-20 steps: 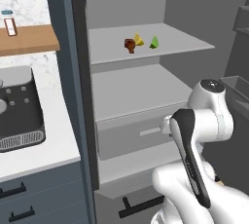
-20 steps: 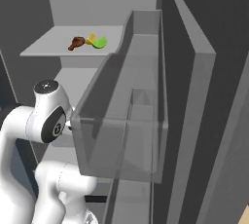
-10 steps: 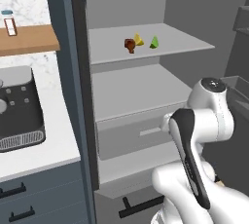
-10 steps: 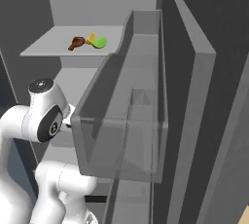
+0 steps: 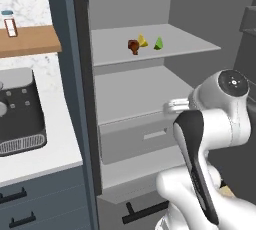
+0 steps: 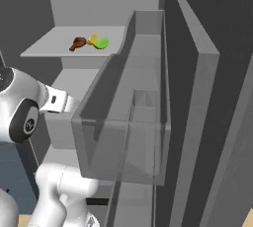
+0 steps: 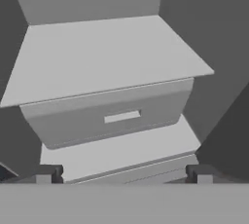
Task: Place one lemon wedge and one chicken drumstick in each tupperware on the nearby counter, to pack two identical lunches.
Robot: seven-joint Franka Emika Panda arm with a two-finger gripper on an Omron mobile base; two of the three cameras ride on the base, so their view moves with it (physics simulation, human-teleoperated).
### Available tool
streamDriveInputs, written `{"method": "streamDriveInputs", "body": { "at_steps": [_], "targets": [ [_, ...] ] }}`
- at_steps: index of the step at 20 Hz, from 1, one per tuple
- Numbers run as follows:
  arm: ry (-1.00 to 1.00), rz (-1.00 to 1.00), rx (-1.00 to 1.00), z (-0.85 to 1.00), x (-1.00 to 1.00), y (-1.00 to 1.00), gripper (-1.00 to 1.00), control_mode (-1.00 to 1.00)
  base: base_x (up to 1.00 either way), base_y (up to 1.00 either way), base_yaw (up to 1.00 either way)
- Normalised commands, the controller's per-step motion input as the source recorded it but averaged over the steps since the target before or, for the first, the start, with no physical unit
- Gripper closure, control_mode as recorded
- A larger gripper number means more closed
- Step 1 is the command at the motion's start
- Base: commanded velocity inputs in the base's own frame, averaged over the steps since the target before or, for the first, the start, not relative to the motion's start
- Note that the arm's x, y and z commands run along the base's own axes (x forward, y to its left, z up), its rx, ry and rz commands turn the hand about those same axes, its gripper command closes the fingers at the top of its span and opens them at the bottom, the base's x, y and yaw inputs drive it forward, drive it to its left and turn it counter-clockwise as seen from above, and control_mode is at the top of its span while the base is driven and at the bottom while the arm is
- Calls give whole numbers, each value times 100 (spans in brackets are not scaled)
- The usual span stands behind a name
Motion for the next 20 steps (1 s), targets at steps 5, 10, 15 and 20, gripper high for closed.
{"method": "streamDriveInputs", "body": {
  "at_steps": [5,10,15,20],
  "targets": [
    [-40,-5,0,100,20,0,-100,-100,0,0,0],
    [-19,-7,1,97,35,0,-100,-100,0,0,0],
    [0,0,7,100,12,0,-100,-100,0,0,0],
    [3,0,1,31,79,-7,-100,-100,0,0,0]
  ]
}}
